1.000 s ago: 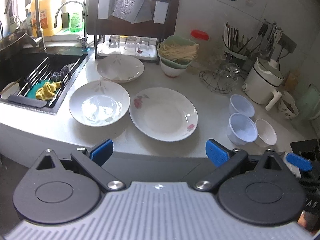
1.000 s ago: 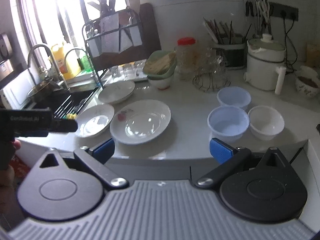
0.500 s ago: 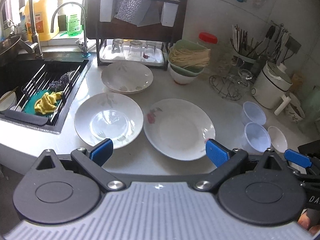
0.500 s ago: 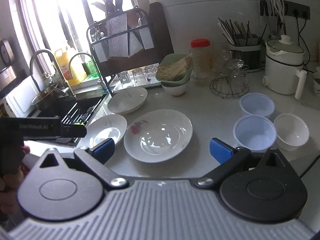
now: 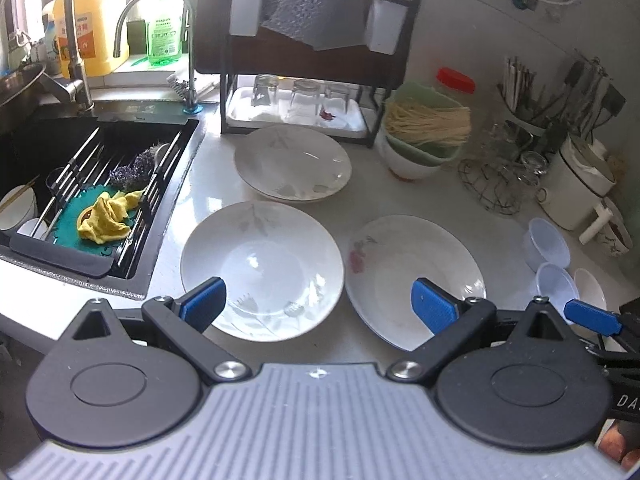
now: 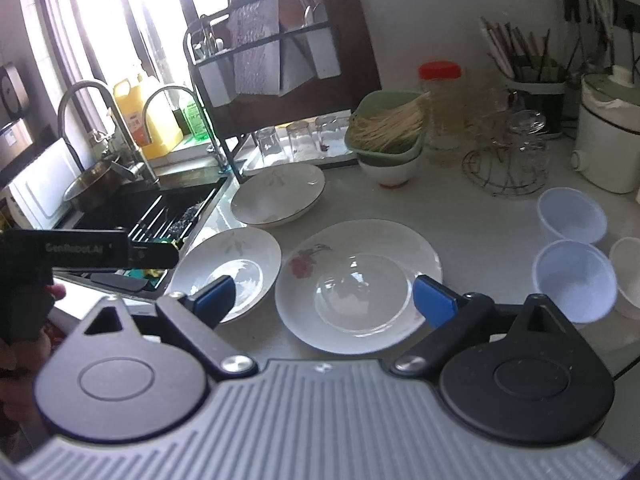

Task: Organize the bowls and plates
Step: 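Move both grippers toward the rim of the leaf-print deep plate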

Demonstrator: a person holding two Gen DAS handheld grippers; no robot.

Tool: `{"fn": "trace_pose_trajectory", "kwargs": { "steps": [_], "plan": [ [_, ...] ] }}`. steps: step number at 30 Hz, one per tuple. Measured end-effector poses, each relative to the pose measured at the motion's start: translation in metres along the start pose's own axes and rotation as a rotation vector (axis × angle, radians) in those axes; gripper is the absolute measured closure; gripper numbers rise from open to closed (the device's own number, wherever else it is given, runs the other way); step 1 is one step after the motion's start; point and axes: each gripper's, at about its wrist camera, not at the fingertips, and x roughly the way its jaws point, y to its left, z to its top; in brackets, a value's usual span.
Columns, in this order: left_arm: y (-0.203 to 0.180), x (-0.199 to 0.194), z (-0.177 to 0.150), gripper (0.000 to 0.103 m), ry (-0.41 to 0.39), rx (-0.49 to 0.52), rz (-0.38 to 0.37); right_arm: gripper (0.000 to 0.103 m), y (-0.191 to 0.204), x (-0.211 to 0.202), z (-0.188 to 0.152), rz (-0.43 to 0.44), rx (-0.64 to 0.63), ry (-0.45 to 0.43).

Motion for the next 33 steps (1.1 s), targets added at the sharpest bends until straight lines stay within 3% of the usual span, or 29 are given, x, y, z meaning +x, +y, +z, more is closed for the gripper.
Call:
{"fn": "trace_pose_trajectory", "kwargs": {
  "steps": [2,7,9,15,19,24,28,31,33],
  "plan": [
    [0.009,0.006,0.005,0.002,0.001,-0.006,0.0,0.017,0.007,0.005,0.004,0.003,-0.001,0.01],
    [0.034,0.024,0.015,0.002,0.01,-0.039,-0.006,0.02,0.025,0.02,0.011,0.017,-0.037,0.033],
    [0.043,0.031,0.021,0.002,0.027,-0.054,-0.01,0.027,0.029,0.032,0.014,0.031,-0.017,0.067],
    [0.067,0.058,0.04,0.002,0.049,-0.021,-0.025,0.027,0.048,0.063,0.024,0.053,-0.018,0.087],
    [0.084,0.084,0.049,0.002,0.074,0.002,-0.043,0.027,0.055,0.082,0.023,0.021,0.011,0.096],
    [0.107,0.114,0.055,0.003,0.142,0.024,-0.105,0.027,0.059,0.109,0.018,0.002,0.108,0.156],
    [0.118,0.137,0.057,0.003,0.2,0.095,-0.15,0.027,0.063,0.126,0.01,0.037,0.194,0.209],
    [0.122,0.151,0.054,0.004,0.238,0.142,-0.16,0.037,0.066,0.138,0.005,0.06,0.246,0.239],
    [0.126,0.158,0.053,0.004,0.24,0.157,-0.169,0.048,0.065,0.146,0.002,0.064,0.288,0.269]
  ]
}}
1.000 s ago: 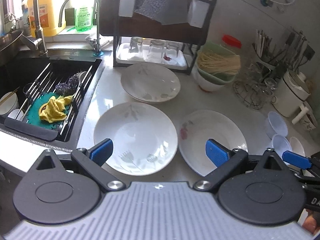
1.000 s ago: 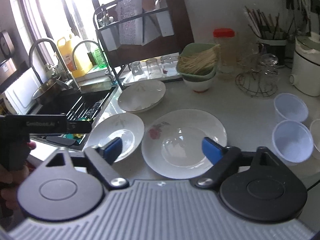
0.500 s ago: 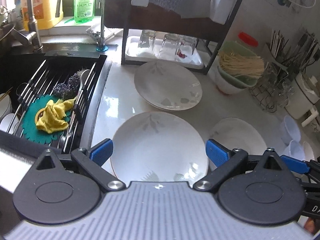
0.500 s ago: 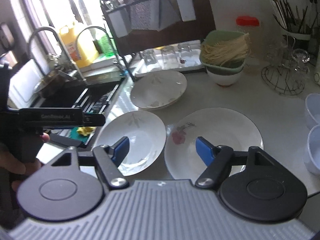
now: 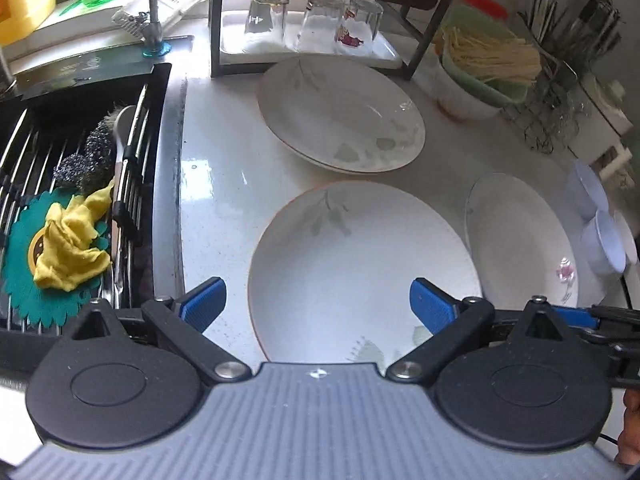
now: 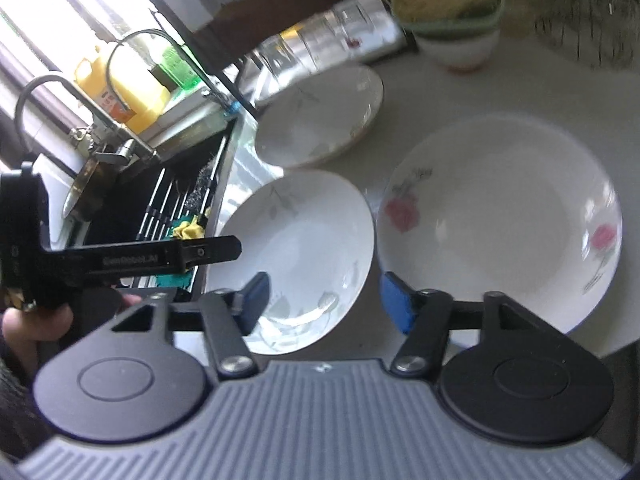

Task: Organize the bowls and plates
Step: 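Move both grippers toward the rim of the leaf-print deep plate, then close the left gripper on the leaf plate rim while the right gripper grips beside it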

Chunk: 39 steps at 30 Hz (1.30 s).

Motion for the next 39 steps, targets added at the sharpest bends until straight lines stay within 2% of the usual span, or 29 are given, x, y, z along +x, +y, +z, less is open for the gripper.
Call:
{"fn": "trace_pose_trajectory", "kwargs": {
  "steps": [3,6,9,14,19,24,30,39],
  "plan": [
    [0.007,0.009,-0.001,0.004,0.009,0.02,-0.021,0.056,-0.002,0.01,-0.002,-0.022,0.048,0.025],
    [0.017,0.015,0.0,0.011,0.004,0.021,-0.041,0.066,-0.004,0.018,-0.004,-0.029,0.086,0.043],
    [0.026,0.021,0.002,0.021,0.001,0.013,-0.062,0.067,-0.005,0.028,-0.007,-0.037,0.108,0.055],
    [0.033,0.032,0.006,0.049,0.002,0.019,-0.079,0.07,-0.001,0.039,-0.007,-0.066,0.125,0.049],
    [0.036,0.046,0.008,0.06,0.01,0.038,-0.088,0.079,-0.009,0.049,-0.004,-0.079,0.176,0.043],
    [0.039,0.052,0.008,0.062,0.009,0.043,-0.107,0.087,-0.014,0.061,-0.002,-0.085,0.203,0.054],
    [0.044,0.05,0.015,0.062,0.025,0.056,-0.126,0.087,-0.015,0.062,-0.001,-0.056,0.212,0.077],
    [0.041,0.026,0.036,0.062,0.05,0.049,-0.164,0.087,-0.008,0.047,0.016,-0.027,0.208,0.073]
  ]
}}
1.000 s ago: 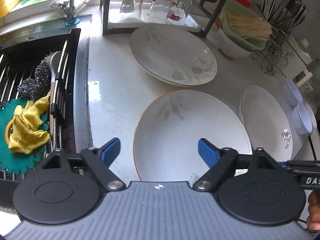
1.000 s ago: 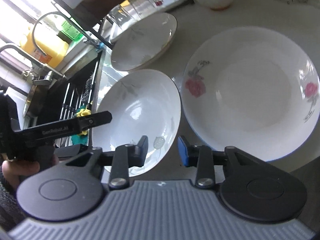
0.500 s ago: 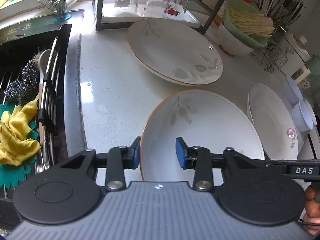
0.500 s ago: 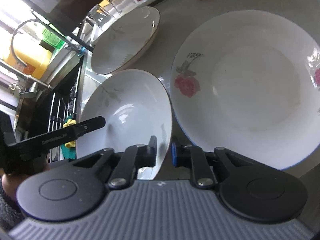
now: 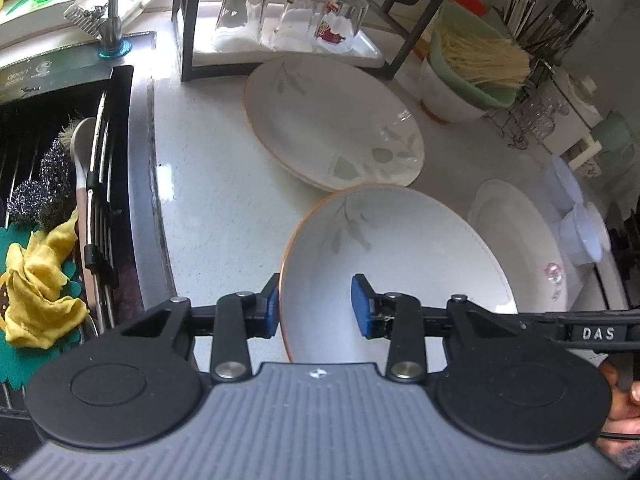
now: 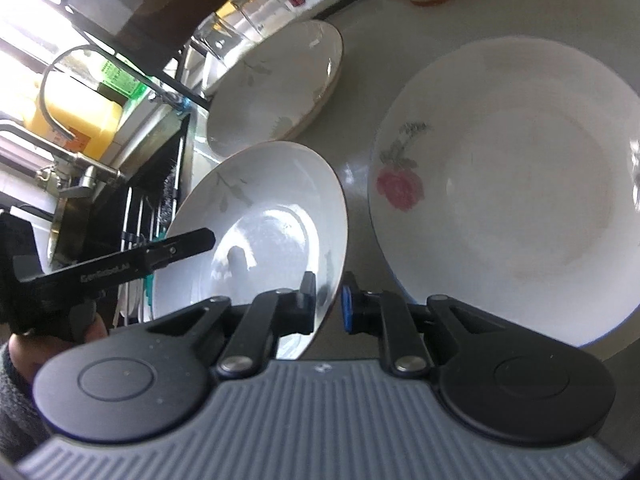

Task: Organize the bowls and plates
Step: 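Close the left gripper on the leaf plate rim while the right gripper grips beside it, then lift the leaf plate with both grippers and lower it onto the pink-flower plate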

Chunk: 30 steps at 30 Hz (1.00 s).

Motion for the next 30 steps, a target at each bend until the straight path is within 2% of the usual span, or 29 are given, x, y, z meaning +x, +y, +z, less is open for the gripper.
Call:
{"fn": "trace_pose_trajectory", "kwargs": {
  "steps": [11,19,25,30],
  "plan": [
    [-0.027,-0.018,0.028,0.062,0.014,-0.016,-0.043,0.087,-0.004,-0.035,0.015,0.018,0.007,-0.051],
    [-0.066,-0.018,0.045,0.062,-0.009,0.014,-0.05,0.088,-0.021,-0.061,0.024,0.026,0.002,-0.112],
    [-0.108,-0.009,0.054,0.062,-0.014,0.029,-0.039,0.087,-0.049,-0.076,0.032,0.023,-0.002,-0.099],
    [-0.137,0.015,0.057,0.063,0.0,0.07,-0.028,0.087,-0.081,-0.081,0.038,0.031,0.04,-0.098]
  ]
}}
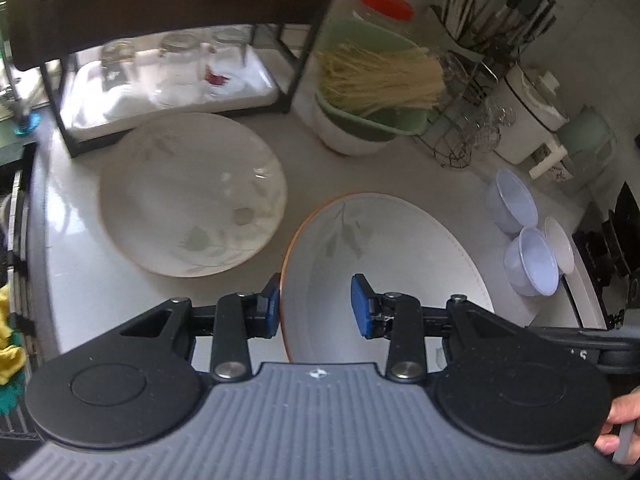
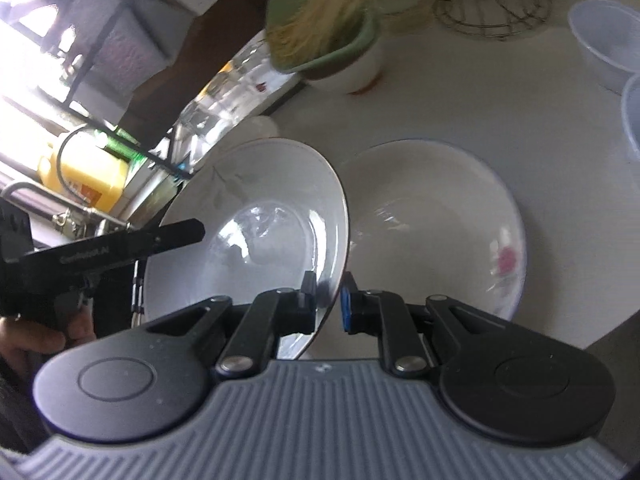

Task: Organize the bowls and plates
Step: 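Lift the leaf plate with both grippers and lower it onto the pink-flower plate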

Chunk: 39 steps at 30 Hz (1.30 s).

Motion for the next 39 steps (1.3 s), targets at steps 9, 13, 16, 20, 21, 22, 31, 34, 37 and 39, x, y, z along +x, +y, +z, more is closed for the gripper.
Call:
{"fn": "trace_pose_trajectory", "kwargs": {
  "steps": [9,13,16,20,21,22,31,34,37,39],
  "plan": [
    [-0.043,0.049,0.001,0.063,0.074,0.044,0.11,0.087,-0.044,0.003,0.017,-0.02,0.005,0.037],
    [-0.053,0.064,-0.003,0.063,0.106,0.049,0.171,0.087,-0.053,0.009,0.022,-0.026,-0.016,0.06],
    [-0.056,0.069,-0.005,0.064,0.114,0.028,0.202,0.087,-0.062,0.012,0.026,-0.011,-0.037,0.077],
    [-0.059,0.077,-0.01,0.064,0.133,0.014,0.251,0.087,-0.066,0.021,0.028,0.001,-0.057,0.104],
    [-0.059,0.079,-0.012,0.064,0.135,0.007,0.258,0.087,-0.067,0.023,0.028,0.0,-0.062,0.11],
    [-0.058,0.081,-0.013,0.064,0.135,-0.004,0.265,0.087,-0.066,0.024,0.029,-0.003,-0.071,0.114],
    [-0.062,0.09,-0.02,0.065,0.152,-0.013,0.328,0.087,-0.068,0.031,0.036,-0.008,-0.148,0.09],
    [-0.064,0.093,-0.019,0.065,0.155,-0.02,0.334,0.087,-0.062,0.031,0.036,-0.039,-0.185,0.065],
    [-0.068,0.098,-0.019,0.065,0.149,-0.014,0.349,0.088,-0.064,0.029,0.037,-0.05,-0.196,0.044],
    [-0.071,0.097,-0.02,0.065,0.14,-0.011,0.379,0.089,-0.065,0.027,0.036,-0.05,-0.22,0.03]
  ]
}}
